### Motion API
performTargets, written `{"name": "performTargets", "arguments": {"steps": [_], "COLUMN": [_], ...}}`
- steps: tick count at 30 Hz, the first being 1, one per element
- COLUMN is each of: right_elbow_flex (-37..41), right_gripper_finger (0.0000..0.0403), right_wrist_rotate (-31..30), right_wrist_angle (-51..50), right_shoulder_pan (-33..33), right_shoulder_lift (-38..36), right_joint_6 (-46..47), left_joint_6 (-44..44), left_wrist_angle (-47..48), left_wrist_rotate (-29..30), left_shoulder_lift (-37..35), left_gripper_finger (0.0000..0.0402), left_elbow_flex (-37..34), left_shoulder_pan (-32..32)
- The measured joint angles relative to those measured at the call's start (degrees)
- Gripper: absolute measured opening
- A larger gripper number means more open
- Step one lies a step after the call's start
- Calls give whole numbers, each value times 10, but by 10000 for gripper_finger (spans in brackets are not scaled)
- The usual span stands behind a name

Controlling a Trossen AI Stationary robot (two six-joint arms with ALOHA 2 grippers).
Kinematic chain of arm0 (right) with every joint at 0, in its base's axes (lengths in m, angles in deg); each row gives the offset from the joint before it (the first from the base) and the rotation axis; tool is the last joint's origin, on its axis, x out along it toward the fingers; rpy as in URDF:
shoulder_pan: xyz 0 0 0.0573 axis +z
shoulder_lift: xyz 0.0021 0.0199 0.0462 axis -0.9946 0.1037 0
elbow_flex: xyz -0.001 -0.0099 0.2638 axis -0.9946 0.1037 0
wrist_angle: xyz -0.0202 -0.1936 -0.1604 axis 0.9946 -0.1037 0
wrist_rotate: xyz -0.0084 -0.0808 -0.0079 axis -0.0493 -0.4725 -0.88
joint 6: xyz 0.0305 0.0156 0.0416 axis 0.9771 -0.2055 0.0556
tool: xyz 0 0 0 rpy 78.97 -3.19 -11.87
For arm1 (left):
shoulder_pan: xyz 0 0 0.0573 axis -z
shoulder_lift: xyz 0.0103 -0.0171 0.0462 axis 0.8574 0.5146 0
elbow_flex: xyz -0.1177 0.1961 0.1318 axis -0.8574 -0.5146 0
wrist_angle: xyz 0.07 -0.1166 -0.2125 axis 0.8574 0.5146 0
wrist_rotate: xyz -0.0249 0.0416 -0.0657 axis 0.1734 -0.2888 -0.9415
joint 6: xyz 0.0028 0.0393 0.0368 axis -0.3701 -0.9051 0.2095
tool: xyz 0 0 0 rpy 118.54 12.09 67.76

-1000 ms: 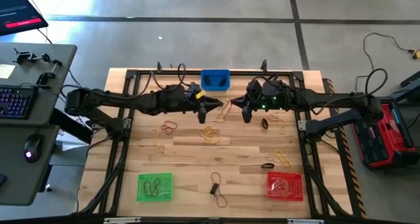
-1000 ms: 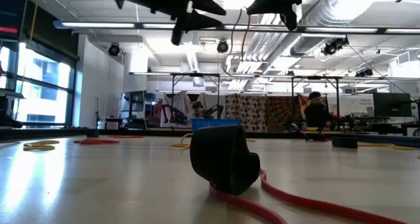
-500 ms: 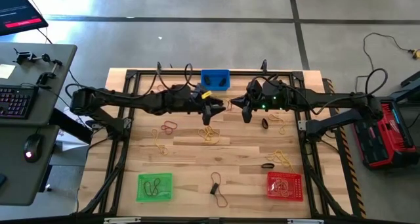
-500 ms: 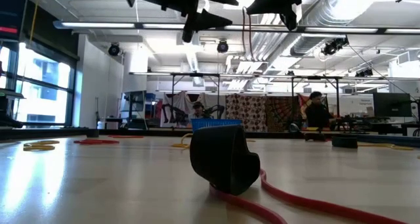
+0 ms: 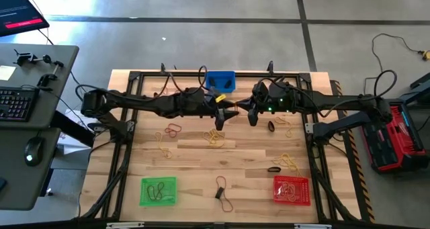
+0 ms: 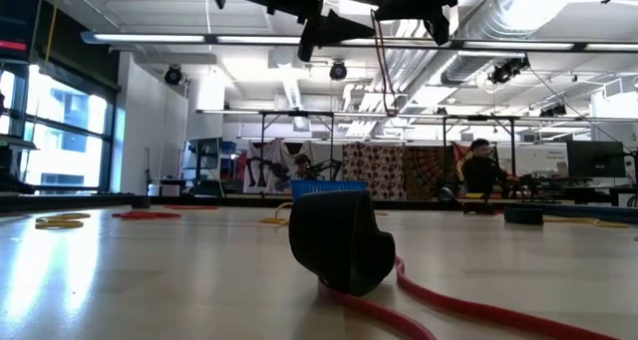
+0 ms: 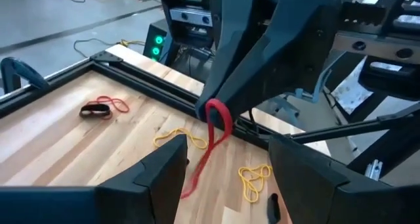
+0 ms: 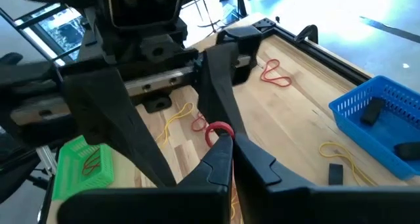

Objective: Sort rubber bands into baskets
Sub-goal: Put the red rubber band into the green basket

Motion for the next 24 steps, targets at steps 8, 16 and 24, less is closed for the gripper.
{"name": "performTargets", "arguments": {"steps": [8,16,24], "right_elbow_flex": [0,0,0], "right_gripper_finger": [0,0,0], "right_wrist_rotate": [6,6,6], "right_wrist_angle": [0,0,0], "right_shoulder_pan": [0,1,1], "right_shoulder_lift": [0,0,0], "right_joint_6": [0,0,0], "left_joint_6": [-9,-12,-49], "left_wrist_angle": [0,0,0], "left_wrist_rotate": [2,2,-13], "left_shoulder_lift": [22,23,23], "left_gripper_finger": [208,135,8], "left_elbow_flex": [11,11,11], "left_shoulder_pan": [-2,0,0]}}
